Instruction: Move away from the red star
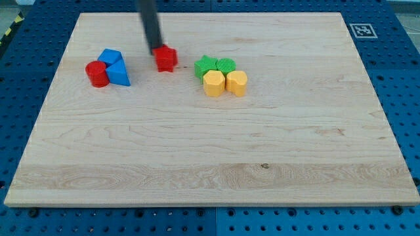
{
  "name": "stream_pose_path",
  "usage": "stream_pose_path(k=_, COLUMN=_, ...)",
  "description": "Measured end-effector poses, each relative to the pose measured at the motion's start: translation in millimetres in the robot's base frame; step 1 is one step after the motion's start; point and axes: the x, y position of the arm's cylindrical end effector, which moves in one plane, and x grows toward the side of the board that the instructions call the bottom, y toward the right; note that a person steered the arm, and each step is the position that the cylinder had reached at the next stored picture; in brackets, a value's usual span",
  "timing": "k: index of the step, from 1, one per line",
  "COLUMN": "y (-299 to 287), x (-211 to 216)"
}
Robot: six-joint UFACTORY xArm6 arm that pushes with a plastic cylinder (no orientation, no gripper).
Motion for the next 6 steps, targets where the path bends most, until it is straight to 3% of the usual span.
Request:
stream_pose_path(k=1, y=32.5, x=-2.6)
stream_pose_path(k=2, y=-21.2, x=-9.5)
stream_pose_path(k=4, y=-200.2, x=-5.4)
stream_pose_path(k=6, y=-208.2, x=95.5)
